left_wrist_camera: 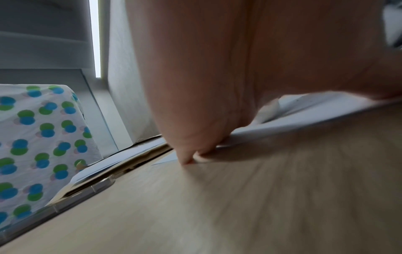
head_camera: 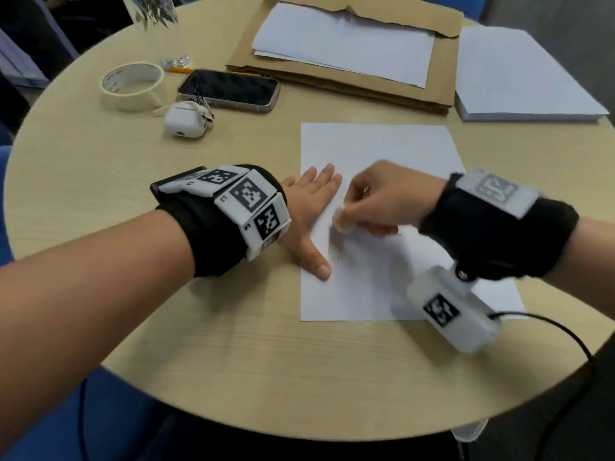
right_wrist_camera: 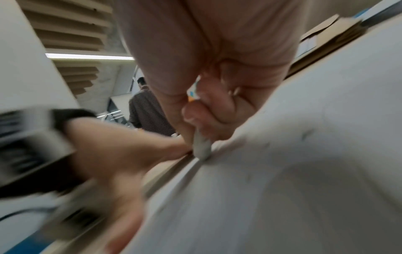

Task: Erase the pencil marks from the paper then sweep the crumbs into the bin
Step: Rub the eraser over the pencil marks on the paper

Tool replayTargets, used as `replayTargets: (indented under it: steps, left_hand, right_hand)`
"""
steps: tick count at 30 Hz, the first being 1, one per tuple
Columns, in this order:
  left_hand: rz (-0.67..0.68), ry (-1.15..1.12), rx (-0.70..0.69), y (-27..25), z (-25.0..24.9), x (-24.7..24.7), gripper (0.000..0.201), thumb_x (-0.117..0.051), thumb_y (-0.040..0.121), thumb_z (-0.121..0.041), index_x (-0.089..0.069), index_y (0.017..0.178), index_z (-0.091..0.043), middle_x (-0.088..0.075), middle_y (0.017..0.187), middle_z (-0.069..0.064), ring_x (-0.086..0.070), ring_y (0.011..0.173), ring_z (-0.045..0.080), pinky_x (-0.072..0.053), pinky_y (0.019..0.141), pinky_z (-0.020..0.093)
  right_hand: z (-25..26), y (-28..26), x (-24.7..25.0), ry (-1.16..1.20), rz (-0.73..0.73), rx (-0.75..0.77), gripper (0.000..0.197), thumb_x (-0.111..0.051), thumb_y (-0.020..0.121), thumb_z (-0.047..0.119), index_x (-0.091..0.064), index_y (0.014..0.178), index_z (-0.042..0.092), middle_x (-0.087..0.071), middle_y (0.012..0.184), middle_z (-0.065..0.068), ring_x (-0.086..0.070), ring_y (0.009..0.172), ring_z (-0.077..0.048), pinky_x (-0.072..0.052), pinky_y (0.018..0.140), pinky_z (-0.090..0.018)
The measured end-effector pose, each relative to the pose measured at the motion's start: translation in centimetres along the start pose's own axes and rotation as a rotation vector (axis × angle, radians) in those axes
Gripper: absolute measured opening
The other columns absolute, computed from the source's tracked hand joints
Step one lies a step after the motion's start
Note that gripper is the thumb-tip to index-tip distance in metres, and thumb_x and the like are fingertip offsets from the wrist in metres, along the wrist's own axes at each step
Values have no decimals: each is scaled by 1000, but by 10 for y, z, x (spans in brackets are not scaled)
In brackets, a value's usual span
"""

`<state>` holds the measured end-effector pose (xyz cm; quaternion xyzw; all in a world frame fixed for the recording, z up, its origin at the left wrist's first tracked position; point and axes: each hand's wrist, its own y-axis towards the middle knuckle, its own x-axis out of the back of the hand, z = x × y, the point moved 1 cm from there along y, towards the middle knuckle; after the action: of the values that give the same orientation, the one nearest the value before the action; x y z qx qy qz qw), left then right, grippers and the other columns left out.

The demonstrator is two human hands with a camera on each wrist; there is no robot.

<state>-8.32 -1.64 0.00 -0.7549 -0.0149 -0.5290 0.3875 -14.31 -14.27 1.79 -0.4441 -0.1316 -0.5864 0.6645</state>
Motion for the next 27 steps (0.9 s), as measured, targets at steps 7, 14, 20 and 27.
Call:
replayTargets:
  steps: [7, 14, 20, 27]
  left_hand:
    - [10, 19, 10, 2, 0, -1, 134, -69, 64, -61, 27, 143, -11, 32, 152, 6, 23, 142, 22, 8, 116, 37]
    - [20, 19, 20, 3, -1, 0, 135, -69, 63, -62, 28, 143, -12, 32, 151, 5, 24, 142, 22, 8, 117, 38]
    - [19, 53, 17, 3, 0, 1, 135, -67, 63, -64, 29, 142, -11, 33, 151, 6, 23, 142, 23, 7, 116, 38]
    - [4, 28, 20, 3, 0, -1, 136, -69, 62, -63, 28, 143, -11, 32, 152, 5, 23, 142, 23, 7, 117, 39]
  right_hand:
    - [4, -7, -1, -46, 100, -28, 15, -75, 68, 20, -67, 69, 8, -55, 47, 0, -47, 42, -13, -38, 42, -19]
    - [-7, -21, -11, -18, 115, 26, 18, -70, 73, 24, -58, 63, 14, -52, 38, 3, -43, 35, -11, -38, 45, -22]
    - [4, -12, -1, -53, 50, -15, 20, -72, 70, 25, -67, 67, 7, -55, 47, -1, -43, 39, -12, -39, 51, -24]
    - [-3, -30, -14, -110, 113, 55, 17, -68, 74, 22, -57, 62, 15, -56, 49, 0, -46, 36, -9, -40, 46, -21]
